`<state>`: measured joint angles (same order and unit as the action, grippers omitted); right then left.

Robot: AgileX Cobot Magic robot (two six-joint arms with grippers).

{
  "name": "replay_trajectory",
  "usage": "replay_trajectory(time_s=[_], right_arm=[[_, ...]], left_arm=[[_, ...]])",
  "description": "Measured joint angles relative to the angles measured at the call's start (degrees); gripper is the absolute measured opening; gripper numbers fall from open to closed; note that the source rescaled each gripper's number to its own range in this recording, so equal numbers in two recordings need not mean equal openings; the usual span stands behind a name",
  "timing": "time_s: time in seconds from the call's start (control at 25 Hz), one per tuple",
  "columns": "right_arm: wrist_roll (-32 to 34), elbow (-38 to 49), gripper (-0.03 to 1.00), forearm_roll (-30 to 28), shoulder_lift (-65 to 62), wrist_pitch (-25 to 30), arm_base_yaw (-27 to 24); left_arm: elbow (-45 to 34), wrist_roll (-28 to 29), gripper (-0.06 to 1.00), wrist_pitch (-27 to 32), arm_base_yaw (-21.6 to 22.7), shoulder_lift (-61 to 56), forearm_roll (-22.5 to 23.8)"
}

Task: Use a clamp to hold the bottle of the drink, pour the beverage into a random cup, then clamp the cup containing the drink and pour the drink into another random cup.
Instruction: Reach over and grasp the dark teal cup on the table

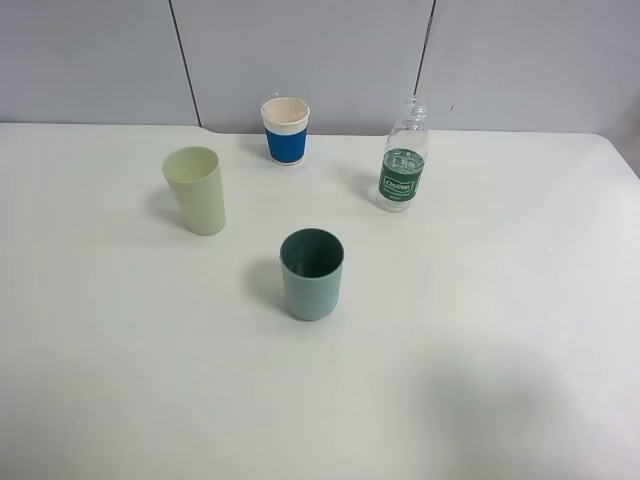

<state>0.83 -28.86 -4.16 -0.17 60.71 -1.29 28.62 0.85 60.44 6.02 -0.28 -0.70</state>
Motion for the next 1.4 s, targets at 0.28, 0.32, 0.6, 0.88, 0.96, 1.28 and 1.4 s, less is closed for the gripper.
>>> replay_trajectory(time_s=[0.28,0.32,0.6,0.88,0.96,1.28,1.4], right_arm=[[0.00,0.00,0.67,0.00,0.00,0.00,0.00],[0.00,0.00,0.67,0.00,0.00,0.00,0.00],[0.00,0.00,0.67,0.00,0.00,0.00,0.00],[0.00,0.00,0.66,0.00,0.00,0.00,0.00],[0.00,0.00,0.66,0.00,0.00,0.00,0.00],[0.00,0.00,0.66,0.00,0.00,0.00,0.00],[0.00,0.00,0.66,0.00,0.00,0.00,0.00]], left_arm=[[0.00,0.00,0.96,0.00,0.00,0.00,0.00],[0.00,0.00,0.96,0.00,0.00,0.00,0.00],[0.00,0.00,0.96,0.00,0.00,0.00,0.00],[0.00,0.00,0.96,0.00,0.00,0.00,0.00],[0.00,0.00,0.96,0.00,0.00,0.00,0.00],[0.00,0.00,0.96,0.00,0.00,0.00,0.00],[0.00,0.00,0.96,0.00,0.00,0.00,0.00]])
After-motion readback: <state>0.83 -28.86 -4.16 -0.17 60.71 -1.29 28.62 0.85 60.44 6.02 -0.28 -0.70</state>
